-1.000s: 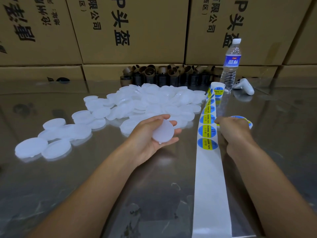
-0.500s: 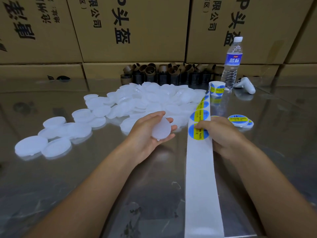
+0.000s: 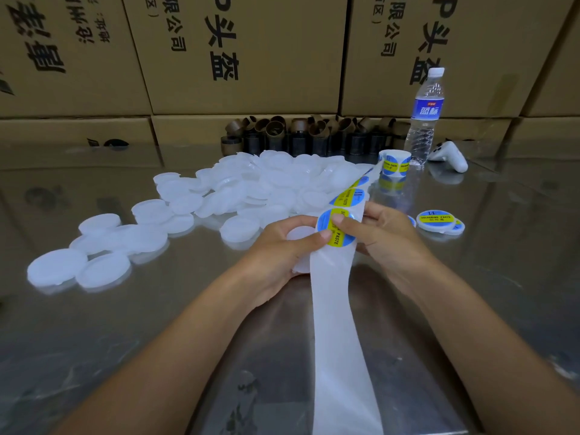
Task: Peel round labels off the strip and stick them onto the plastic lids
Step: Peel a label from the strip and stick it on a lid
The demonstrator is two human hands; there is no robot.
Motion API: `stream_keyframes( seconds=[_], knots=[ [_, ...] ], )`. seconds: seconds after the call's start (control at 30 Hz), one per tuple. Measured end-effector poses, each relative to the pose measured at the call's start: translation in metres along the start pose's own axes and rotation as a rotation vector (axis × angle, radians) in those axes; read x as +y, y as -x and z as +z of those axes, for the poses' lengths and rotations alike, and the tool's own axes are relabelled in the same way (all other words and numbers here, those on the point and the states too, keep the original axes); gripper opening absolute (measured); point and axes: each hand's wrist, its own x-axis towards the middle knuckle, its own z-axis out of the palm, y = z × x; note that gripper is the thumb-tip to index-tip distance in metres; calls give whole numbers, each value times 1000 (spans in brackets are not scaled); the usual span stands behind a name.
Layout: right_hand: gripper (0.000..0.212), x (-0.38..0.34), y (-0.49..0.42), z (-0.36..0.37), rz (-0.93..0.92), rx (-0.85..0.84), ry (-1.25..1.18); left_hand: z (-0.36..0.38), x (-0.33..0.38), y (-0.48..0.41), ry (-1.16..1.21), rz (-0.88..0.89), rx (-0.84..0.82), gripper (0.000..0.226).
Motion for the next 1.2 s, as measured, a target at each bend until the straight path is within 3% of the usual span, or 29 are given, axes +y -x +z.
stream_keyframes(
  seconds=[0.07, 0.17, 0.27, 0.33, 0.6, 1.07, 1.2],
  knots=[
    [39, 4, -2, 2, -61, 142, 146, -1, 0, 0, -2, 14, 28, 17],
    [57, 5, -3, 2, -336, 362, 307, -1, 0, -1, -5, 25, 76, 15],
    [41, 4, -1, 0, -631, 380, 467, -1, 0, -1, -38, 34, 109, 14],
    [27, 5, 0, 1, -699, 359, 566, -1, 0, -1, -72, 40, 115, 17],
    [22, 6, 3, 1, -663, 250, 772, -2, -1, -1, -131, 38, 101, 21],
    [13, 5, 3, 0, -608, 179, 751, -1, 2, 1, -98, 43, 61, 21],
    [17, 5, 4, 1, -598, 162, 729, 2, 4, 0, -28, 11, 81, 10]
  ],
)
